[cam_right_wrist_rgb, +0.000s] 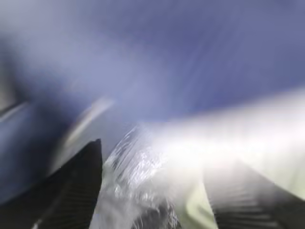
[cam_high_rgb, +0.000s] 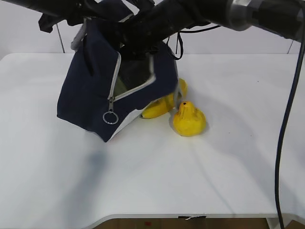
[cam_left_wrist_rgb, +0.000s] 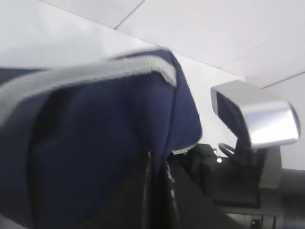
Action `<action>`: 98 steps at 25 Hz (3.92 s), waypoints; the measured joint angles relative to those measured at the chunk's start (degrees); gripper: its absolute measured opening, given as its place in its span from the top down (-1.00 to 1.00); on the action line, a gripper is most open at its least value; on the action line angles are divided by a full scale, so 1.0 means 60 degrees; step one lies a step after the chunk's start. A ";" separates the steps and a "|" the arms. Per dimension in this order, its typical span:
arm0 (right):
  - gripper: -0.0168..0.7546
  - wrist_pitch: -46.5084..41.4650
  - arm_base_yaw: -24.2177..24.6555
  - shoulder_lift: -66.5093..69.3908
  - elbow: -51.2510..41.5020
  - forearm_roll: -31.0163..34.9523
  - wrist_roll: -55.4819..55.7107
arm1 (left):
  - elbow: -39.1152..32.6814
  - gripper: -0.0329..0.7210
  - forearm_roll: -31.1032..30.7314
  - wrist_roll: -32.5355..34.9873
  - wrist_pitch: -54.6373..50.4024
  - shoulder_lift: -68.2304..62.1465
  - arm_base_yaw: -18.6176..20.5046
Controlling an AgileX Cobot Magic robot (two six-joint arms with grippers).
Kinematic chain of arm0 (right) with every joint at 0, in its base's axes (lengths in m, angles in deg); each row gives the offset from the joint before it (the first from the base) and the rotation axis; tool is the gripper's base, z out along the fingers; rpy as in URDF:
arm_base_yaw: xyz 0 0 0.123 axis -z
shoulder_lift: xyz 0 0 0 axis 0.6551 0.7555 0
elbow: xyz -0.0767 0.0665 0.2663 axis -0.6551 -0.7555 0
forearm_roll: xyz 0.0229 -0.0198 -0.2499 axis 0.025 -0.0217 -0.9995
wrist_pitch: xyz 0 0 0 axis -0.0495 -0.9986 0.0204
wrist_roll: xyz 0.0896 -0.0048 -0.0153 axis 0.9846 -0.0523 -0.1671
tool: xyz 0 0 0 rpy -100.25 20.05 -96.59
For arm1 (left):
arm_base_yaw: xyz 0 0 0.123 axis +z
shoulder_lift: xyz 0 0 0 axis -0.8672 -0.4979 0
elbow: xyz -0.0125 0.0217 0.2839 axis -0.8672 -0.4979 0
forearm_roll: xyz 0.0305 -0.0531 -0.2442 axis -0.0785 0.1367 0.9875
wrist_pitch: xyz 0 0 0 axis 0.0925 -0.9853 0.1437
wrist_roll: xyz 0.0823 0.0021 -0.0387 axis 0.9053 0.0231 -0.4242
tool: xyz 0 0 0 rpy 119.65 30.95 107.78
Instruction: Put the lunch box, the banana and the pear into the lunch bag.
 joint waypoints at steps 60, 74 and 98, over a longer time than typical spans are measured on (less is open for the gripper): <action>-0.41 -0.3658 0.1502 0.2292 0.3086 -0.6801 0.5041 | 0.0020 0.91 -0.3756 0.0000 -0.0461 -0.0443 0.0936; -0.41 -0.3052 0.1502 0.2507 0.3086 -0.6637 0.6206 | 0.0020 0.91 -0.3756 0.0000 -0.0461 -0.0443 0.0936; -0.40 -0.2560 0.1450 0.2726 0.3086 -0.6697 0.6530 | 0.0020 0.91 -0.3756 0.0000 -0.0461 -0.0443 0.0936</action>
